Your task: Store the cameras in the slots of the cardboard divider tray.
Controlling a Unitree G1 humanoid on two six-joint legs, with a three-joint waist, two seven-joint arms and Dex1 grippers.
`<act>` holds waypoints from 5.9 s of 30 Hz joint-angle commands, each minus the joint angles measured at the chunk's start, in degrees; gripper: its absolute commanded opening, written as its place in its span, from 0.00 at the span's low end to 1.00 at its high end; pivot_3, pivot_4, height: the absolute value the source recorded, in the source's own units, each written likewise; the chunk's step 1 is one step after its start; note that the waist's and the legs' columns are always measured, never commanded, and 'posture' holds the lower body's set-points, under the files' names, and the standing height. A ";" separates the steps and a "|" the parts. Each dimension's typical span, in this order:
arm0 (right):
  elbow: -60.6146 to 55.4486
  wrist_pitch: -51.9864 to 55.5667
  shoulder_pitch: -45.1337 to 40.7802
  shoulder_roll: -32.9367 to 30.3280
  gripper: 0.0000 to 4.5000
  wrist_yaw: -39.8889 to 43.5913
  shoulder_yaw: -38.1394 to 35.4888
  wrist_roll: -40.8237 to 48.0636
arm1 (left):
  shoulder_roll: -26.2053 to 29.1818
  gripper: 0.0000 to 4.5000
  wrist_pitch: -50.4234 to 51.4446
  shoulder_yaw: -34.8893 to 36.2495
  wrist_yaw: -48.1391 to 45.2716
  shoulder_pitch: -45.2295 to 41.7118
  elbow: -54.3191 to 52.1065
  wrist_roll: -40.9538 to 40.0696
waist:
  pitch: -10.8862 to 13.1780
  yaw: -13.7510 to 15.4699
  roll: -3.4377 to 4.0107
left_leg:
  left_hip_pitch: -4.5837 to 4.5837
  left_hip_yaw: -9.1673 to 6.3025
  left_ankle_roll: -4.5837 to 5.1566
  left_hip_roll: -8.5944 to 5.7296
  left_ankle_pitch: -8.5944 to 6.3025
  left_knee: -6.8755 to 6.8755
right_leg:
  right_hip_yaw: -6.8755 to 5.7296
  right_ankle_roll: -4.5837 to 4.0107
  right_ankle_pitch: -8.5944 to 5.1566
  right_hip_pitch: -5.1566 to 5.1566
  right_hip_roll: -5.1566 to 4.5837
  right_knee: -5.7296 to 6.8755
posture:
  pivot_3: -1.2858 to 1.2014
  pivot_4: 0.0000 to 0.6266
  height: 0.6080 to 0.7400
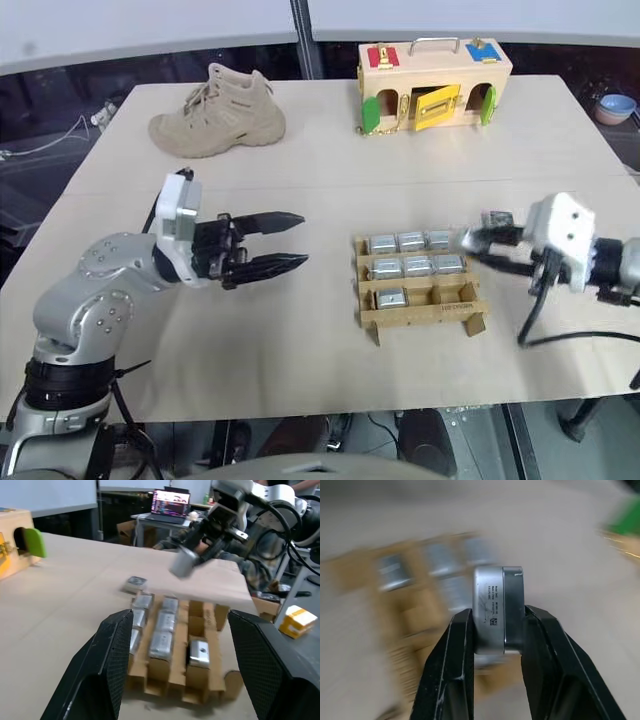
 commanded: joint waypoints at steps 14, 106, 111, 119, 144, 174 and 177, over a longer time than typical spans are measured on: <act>2.16 -7.99 -4.71 4.46 0.16 2.30 10.41 -3.07 | 2.19 0.70 -0.93 5.31 -0.30 8.00 -5.34 -4.26 | 0.01 0.30 -0.01 | -0.06 -0.02 -0.01 0.07 -0.01 -0.02 | -0.01 -0.05 0.03 -0.05 0.03 -0.04 | 0.52 0.24 1.00; -5.87 -2.50 -14.64 6.14 0.42 -30.96 18.12 -21.23 | -1.82 1.00 28.33 5.63 41.34 -9.23 5.08 -38.59 | 0.03 -0.78 0.14 | -0.26 0.14 -0.13 0.30 -0.05 -0.06 | 0.08 -0.20 0.13 -0.42 0.29 0.02 | 0.52 0.24 1.00; -10.65 -6.79 -18.89 9.40 0.42 -26.92 23.84 -21.66 | -8.22 1.00 32.24 0.32 49.43 -17.61 10.00 -43.96 | 0.01 -1.46 -0.07 | -0.05 0.16 -0.32 0.51 -0.15 0.10 | 0.14 -0.23 0.15 -0.20 0.51 0.07 | 0.52 0.24 1.00; -11.48 -6.69 -21.30 11.89 0.42 -25.42 25.42 -24.39 | -9.52 1.00 35.39 -1.93 47.87 -23.49 15.67 -41.36 | 0.01 -0.97 -0.07 | -0.12 0.16 -0.33 0.50 -0.14 0.11 | 0.15 -0.29 0.18 -0.31 0.57 0.09 | 0.52 0.24 1.00; -16.81 -1.95 -20.81 14.75 0.42 -24.58 24.96 -26.35 | -12.79 0.14 37.74 -2.01 36.42 -27.04 18.32 -30.41 | 0.01 -0.04 -0.07 | -0.14 0.17 -0.34 0.50 -0.14 0.10 | 0.17 -0.30 0.18 -0.34 0.57 0.08 | 0.52 0.24 1.00; -21.31 11.82 11.19 17.76 0.98 -17.74 -12.15 -2.29 | -18.26 0.16 24.71 -18.12 21.57 -30.49 17.01 -8.02 | -0.03 1.57 -0.16 | -0.22 0.13 -0.32 0.46 -0.15 0.07 | 0.13 -0.30 0.19 -0.32 0.51 -0.05 | 0.52 0.24 1.00; -22.20 10.28 21.71 17.67 0.98 -12.18 -22.97 2.33 | -23.11 0.16 19.36 -24.91 18.68 -32.90 19.53 -1.18 | -0.04 2.01 -0.15 | -0.17 0.10 -0.32 0.47 -0.16 0.04 | 0.08 -0.30 0.19 -0.24 0.51 -0.06 | 0.52 0.24 1.00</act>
